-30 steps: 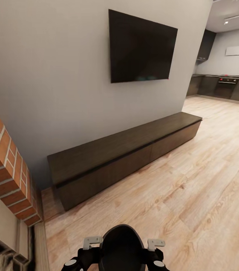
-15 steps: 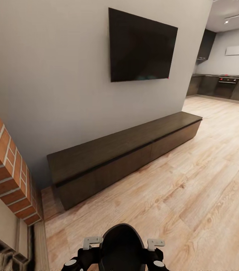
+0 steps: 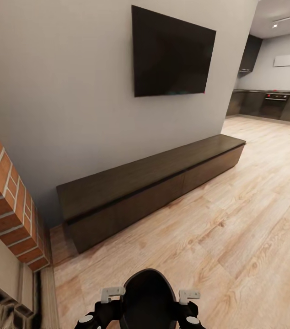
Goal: Place each of the two pumpkins and all three candles from the living room inside a cabinet in the living room (use any cabinet), then make sure every cabinet is closed, and position the cauldron so it is next to a table in the living room.
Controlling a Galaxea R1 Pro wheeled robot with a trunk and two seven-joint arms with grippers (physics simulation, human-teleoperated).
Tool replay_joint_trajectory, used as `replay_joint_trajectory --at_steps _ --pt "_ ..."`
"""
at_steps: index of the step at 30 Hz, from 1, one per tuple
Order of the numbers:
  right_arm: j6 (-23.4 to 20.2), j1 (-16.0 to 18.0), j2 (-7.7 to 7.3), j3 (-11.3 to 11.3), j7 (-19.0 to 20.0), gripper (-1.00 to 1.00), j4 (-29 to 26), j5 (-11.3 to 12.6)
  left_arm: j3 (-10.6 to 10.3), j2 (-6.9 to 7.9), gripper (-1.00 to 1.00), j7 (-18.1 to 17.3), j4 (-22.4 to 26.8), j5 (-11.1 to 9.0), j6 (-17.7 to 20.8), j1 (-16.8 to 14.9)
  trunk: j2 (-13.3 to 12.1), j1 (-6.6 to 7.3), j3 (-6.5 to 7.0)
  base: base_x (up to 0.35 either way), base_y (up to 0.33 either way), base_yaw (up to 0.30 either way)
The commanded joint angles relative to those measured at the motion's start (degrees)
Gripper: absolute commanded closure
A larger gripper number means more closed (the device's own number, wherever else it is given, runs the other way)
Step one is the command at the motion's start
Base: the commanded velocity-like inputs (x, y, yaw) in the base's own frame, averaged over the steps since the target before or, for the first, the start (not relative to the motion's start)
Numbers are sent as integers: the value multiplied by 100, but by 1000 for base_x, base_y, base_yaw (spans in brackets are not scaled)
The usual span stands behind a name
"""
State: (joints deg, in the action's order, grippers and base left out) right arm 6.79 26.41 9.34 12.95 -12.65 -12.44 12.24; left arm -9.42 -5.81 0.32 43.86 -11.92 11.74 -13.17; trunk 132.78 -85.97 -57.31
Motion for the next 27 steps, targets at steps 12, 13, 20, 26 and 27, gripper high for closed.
replay_joint_trajectory --at_steps 12,13,20,26,27 --pt "24 4 2 50 -27 -100 5 59 -7 1 -100 3 4 -47 30 -1 324 -175 -149 0 0 0" --pt "24 4 4 50 -27 -100 5 59 -7 1 -100 3 2 -47 30 -1 364 -197 -167 0 0 0" --pt "32 4 6 50 -27 -100 5 59 -7 1 -100 3 0 -47 30 -1 525 -285 -239 0 0 0" --pt "38 4 6 50 -27 -100 5 58 -7 1 -100 3 0 -50 30 -1 645 -351 -293 0 0 0" --pt "37 4 5 50 -27 -100 5 58 -7 1 -100 3 0 -49 30 -1 685 -373 -311 0 0 0"
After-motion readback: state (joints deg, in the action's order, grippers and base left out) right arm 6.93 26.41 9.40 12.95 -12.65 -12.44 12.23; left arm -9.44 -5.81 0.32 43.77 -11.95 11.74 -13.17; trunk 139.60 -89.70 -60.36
